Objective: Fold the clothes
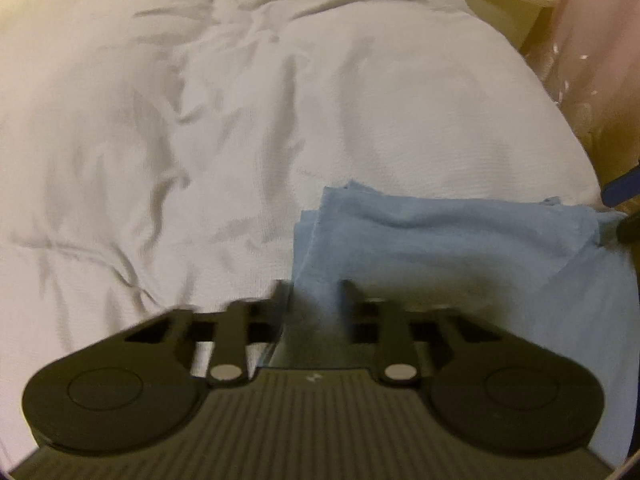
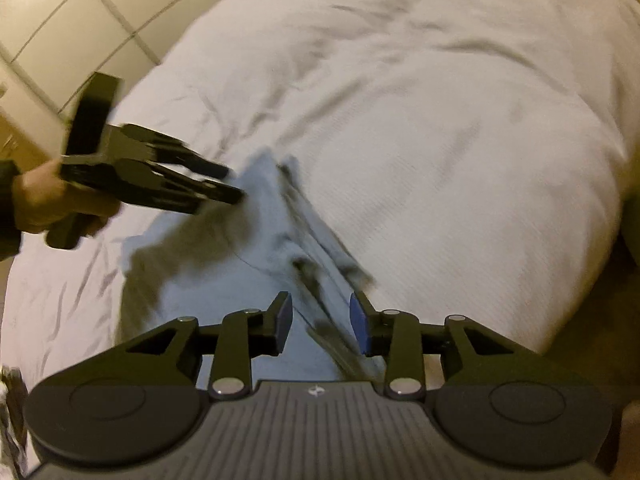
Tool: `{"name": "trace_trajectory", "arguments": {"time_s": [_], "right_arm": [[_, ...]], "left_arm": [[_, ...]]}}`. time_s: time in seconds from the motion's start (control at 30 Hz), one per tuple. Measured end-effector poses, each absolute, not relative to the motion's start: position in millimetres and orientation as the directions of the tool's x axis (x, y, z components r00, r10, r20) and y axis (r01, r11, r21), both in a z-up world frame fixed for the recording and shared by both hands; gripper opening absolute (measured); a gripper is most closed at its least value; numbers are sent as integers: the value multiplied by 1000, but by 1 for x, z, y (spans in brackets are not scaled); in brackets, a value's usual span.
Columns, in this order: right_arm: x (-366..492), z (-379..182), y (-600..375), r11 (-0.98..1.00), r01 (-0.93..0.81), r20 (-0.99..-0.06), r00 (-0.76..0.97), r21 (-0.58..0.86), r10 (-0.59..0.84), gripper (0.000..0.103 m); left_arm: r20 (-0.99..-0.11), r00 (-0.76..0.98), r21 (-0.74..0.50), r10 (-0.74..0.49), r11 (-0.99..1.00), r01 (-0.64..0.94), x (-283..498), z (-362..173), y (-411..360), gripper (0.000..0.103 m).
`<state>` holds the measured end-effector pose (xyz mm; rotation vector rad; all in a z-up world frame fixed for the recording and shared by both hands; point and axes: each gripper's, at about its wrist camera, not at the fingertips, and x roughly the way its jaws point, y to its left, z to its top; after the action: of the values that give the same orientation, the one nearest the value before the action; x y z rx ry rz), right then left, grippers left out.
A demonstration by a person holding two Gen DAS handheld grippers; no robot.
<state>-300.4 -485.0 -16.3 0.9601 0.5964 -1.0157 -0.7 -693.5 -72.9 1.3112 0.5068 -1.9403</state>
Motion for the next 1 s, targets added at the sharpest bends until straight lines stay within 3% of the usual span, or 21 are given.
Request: {"name": "trace_trajectory", "arguments": {"time_s": [0.17, 0.37, 0.6, 0.77, 0.93, 0.97, 1.0], "right_arm": [[-270, -30, -511, 362, 884, -807, 433, 295, -400, 36], [-296, -53, -532, 316, 905, -827, 400, 286, -395, 41], [-316, -27, -513, 212, 939, -821, 339, 269, -460, 40], [-277, -12, -506, 395, 877, -783, 442, 274, -437, 40], [-253, -34, -521, 477, 839, -792, 469, 262, -391, 29], [-254, -41, -524, 479, 842, -804, 454, 246, -385, 20], [-256, -47, -527, 481, 845, -814, 439, 232, -380, 18]], "left_arm": [[-909, -201, 77, -366, -620, 781, 2, -82, -693, 10], [-892, -196, 85, -407, -579, 811, 8, -81, -684, 14], [-876, -188, 76, -445, -511, 856, 23, -56, -647, 14], [-873, -199, 43, -446, -478, 877, 27, -44, -611, 14], [-886, -185, 19, -426, -432, 902, 25, -63, -584, 16], [-888, -178, 17, -424, -418, 909, 27, -67, -581, 16], [-887, -170, 17, -429, -399, 917, 30, -70, -581, 16]]}}
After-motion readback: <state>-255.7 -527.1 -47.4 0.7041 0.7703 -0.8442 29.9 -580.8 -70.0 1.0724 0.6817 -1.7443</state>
